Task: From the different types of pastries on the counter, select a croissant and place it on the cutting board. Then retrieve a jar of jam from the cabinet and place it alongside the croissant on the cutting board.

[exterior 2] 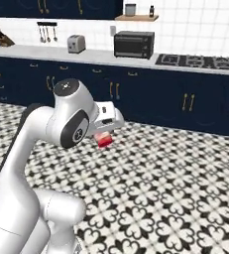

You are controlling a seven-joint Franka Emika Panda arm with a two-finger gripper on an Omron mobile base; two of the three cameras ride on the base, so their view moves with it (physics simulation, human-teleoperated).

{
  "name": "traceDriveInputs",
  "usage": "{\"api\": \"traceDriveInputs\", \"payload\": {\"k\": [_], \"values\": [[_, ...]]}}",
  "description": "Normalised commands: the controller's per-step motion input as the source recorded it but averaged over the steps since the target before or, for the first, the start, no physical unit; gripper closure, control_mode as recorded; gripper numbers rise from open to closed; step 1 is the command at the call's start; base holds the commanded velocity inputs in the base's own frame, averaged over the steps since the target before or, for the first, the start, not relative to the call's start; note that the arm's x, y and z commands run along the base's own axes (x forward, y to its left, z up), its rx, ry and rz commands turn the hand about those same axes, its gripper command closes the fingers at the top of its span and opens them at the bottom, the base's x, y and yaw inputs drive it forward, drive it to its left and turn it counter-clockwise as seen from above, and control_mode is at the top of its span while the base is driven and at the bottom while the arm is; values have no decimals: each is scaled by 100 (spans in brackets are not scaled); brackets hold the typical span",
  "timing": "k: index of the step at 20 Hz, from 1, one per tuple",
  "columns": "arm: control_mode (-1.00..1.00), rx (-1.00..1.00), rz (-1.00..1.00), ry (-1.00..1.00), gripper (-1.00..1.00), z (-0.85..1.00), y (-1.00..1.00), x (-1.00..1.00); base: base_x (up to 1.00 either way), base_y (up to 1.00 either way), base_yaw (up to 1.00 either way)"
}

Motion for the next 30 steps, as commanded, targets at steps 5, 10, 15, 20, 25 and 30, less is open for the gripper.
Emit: {"api": "traceDriveInputs", "payload": {"k": [5, 10, 15, 20, 25, 30], "values": [[100, 0, 0, 0, 100, 0, 0, 0, 0, 26, 79], [100, 0, 0, 0, 100, 0, 0, 0, -5, -5, 7], [100, 0, 0, 0, 100, 0, 0, 0, -92, 3, -10], [100, 0, 0, 0, 100, 0, 0, 0, -57, 4, -42], [100, 0, 0, 0, 100, 0, 0, 0, -62, 4, -49], [100, 0, 0, 0, 100, 0, 0, 0, -100, 47, -10]]}}
